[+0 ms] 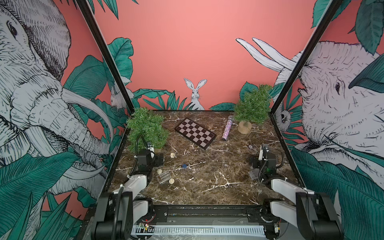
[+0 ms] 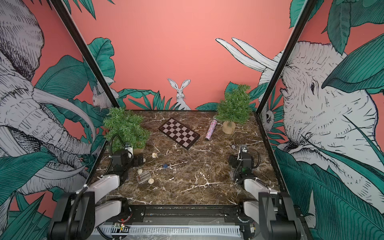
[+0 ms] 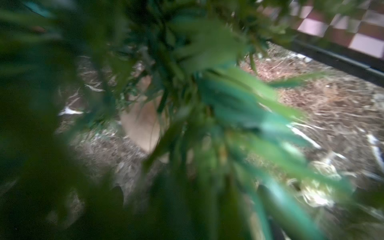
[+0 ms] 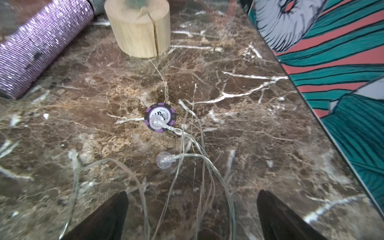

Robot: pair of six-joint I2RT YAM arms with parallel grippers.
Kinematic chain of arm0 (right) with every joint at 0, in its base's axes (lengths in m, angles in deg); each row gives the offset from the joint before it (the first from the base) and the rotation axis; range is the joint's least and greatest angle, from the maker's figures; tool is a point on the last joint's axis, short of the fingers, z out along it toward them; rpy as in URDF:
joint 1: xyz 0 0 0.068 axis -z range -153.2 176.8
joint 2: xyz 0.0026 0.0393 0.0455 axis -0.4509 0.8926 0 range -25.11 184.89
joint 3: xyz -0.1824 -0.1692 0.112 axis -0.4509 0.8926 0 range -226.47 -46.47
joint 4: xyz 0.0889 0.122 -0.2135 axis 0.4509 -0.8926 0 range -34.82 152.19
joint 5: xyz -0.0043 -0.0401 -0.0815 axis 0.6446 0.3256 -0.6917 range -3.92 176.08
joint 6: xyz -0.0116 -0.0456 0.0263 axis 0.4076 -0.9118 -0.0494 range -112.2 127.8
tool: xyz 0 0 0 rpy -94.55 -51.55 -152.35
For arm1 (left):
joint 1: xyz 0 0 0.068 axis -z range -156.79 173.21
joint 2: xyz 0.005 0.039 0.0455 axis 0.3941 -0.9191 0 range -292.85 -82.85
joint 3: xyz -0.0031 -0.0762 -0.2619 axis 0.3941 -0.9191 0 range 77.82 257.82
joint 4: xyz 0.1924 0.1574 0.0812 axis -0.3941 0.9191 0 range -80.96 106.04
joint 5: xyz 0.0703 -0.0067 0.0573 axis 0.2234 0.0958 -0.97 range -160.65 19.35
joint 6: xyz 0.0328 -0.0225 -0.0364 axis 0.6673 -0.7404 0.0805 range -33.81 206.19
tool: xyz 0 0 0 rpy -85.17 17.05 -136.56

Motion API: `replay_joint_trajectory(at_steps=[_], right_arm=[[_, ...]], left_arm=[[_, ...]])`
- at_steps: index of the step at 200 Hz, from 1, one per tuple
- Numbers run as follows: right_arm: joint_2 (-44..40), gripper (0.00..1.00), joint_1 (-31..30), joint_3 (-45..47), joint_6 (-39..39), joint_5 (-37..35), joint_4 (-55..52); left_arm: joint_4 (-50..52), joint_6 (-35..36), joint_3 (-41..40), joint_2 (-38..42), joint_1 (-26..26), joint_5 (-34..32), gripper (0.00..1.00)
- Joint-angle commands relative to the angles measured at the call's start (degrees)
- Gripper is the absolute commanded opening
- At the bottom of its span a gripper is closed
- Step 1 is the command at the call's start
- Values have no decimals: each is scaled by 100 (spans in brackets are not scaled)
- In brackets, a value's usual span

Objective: Wrap string light around the christmas tree
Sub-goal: Pick up the Christmas tree at the corner of the board.

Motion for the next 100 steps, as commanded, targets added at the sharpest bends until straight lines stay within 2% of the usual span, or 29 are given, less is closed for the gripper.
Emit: replay_joint_trajectory(at_steps=[1, 100], right_arm=[[1912, 99, -200, -757, -296, -764, 2653], [1909, 99, -200, -757, -303, -764, 2655]], left_arm=[[-2716, 466, 691, -1945, 196, -152, 100], [-2702, 469, 697, -1952, 197, -128, 100]])
